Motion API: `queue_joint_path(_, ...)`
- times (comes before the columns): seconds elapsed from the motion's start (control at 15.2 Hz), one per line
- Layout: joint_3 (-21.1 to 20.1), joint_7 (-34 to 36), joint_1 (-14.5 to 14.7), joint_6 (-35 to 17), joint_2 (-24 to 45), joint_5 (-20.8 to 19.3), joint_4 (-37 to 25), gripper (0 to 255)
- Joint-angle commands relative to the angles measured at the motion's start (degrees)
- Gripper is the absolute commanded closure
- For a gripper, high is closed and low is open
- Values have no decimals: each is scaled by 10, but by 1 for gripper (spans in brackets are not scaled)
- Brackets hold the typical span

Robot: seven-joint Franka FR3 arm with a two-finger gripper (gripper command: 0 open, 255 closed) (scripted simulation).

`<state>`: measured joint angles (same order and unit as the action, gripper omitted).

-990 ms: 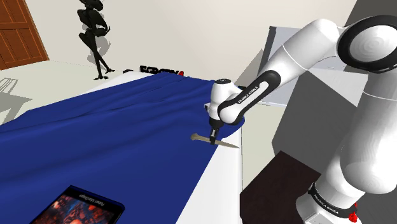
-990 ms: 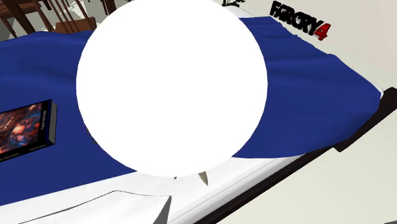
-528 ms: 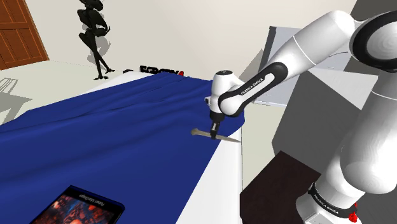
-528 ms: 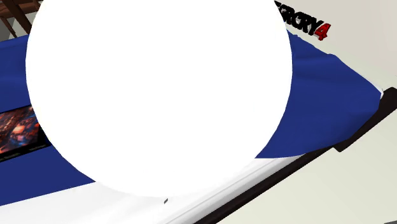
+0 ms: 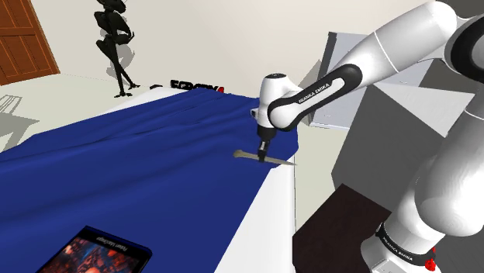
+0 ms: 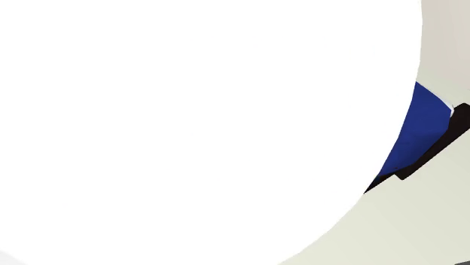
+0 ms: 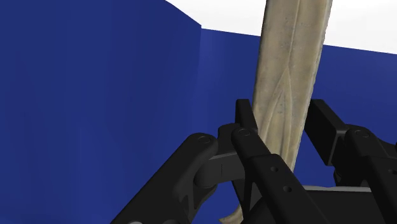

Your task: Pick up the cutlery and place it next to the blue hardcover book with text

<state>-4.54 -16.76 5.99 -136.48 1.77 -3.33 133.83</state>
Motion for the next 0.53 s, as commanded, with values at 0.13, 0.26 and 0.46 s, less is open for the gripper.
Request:
queue_joint_path(0.13, -8, 13, 8, 19, -17, 3, -2, 255)
queue_joint_path(0.26, -23, 42, 23, 19, -23, 3, 6, 255)
queue_joint_path(0.46, -46, 87, 45, 20, -28, 4, 12, 255)
